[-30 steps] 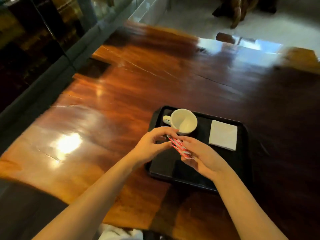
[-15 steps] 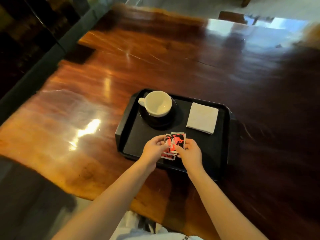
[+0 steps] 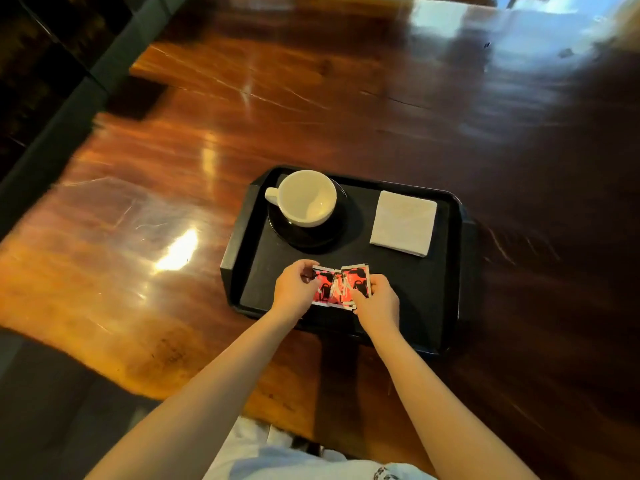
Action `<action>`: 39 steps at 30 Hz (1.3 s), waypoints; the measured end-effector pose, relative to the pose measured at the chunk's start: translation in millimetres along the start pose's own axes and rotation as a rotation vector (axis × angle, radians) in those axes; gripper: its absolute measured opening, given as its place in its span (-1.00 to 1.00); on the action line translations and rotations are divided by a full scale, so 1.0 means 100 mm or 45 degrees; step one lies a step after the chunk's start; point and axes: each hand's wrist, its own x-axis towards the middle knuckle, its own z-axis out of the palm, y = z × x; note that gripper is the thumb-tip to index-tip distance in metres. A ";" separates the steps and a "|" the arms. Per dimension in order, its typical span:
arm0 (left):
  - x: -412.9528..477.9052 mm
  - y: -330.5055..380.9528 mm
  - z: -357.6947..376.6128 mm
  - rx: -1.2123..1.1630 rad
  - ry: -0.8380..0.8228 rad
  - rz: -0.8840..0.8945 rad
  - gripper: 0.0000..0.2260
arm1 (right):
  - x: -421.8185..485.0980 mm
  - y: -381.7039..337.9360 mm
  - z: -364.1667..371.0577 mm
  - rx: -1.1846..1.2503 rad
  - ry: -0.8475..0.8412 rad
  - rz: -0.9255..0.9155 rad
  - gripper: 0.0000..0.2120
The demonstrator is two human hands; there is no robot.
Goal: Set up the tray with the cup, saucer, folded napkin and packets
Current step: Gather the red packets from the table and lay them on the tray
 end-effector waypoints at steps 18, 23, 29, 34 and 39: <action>0.01 -0.11 -0.10 0.845 -0.116 0.718 -0.38 | 0.00 0.10 0.13 -0.317 0.244 -0.136 -0.58; -0.04 -0.14 -0.02 1.034 -0.178 0.804 -0.35 | -0.05 0.15 0.01 -0.490 0.257 -0.129 -0.43; 0.02 -0.13 -0.04 1.037 -0.197 0.823 -0.42 | -0.09 0.19 -0.08 -0.713 0.193 -0.257 -0.34; 0.04 -0.13 -0.05 0.992 -0.217 0.812 -0.43 | -0.09 0.22 -0.07 -0.616 0.025 -0.293 -0.19; 0.05 -0.16 -0.06 0.982 -0.223 0.814 -0.43 | -0.07 0.24 -0.09 -0.689 -0.038 -0.346 -0.20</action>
